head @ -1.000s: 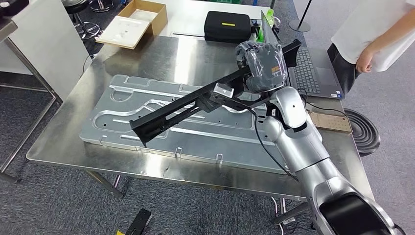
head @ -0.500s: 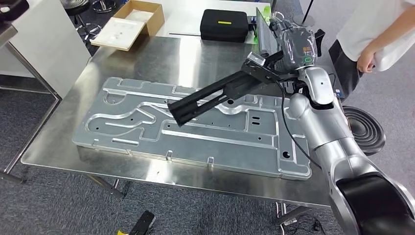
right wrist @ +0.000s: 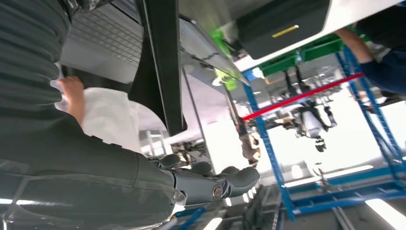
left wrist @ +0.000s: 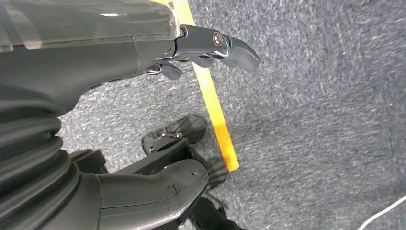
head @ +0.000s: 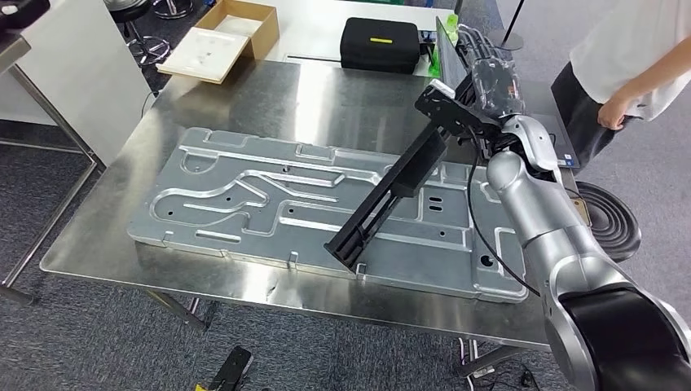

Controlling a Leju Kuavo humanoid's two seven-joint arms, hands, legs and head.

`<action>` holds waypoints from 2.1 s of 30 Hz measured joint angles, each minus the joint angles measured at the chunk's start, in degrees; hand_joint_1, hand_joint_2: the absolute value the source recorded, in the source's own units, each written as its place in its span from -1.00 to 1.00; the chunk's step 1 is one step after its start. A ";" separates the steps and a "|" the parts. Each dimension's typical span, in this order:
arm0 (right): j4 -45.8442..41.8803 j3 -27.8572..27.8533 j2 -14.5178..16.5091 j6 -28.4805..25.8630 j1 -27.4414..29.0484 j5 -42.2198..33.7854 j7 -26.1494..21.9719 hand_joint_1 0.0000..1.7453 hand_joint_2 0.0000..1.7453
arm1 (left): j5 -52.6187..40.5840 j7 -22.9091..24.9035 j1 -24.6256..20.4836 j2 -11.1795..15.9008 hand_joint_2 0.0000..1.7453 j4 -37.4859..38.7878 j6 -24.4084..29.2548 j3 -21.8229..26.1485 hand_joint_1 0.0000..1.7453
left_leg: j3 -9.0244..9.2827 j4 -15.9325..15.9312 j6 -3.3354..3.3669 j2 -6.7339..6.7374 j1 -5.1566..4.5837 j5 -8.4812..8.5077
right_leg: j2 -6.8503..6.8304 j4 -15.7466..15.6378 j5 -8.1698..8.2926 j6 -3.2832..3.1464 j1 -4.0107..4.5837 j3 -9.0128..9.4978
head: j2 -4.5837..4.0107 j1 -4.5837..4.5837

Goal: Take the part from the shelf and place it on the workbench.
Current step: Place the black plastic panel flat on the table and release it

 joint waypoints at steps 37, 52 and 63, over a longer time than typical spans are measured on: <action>22.70 2.50 -1.43 35.89 -16.17 -25.31 0.65 -1.00 1.00 | -0.54 -0.66 0.33 0.16 -1.00 0.00 -1.40 -1.65 -1.00 | 0.41 0.41 -0.88 0.18 0.07 -0.52 | -0.21 -5.58 4.62 1.20 -0.99 2.62 | 0.00 0.01; -7.60 0.99 2.34 5.79 7.22 -26.14 -12.85 -1.00 -1.00 | 0.32 -0.85 1.19 0.04 -1.00 0.00 0.60 -1.65 -1.00 | -2.17 6.58 -1.48 0.13 -0.42 -2.61 | 0.13 -9.24 4.88 -2.55 0.62 4.93 | 0.00 -0.10; -23.11 3.33 3.67 -5.49 17.53 -13.16 -16.60 -1.00 -1.00 | 0.62 -0.84 1.44 -0.24 -1.00 0.00 1.11 -1.59 -1.00 | 1.28 -0.89 0.33 -0.05 -0.41 -0.14 | -0.01 5.04 -2.45 0.21 -0.07 -1.78 | 0.00 -0.01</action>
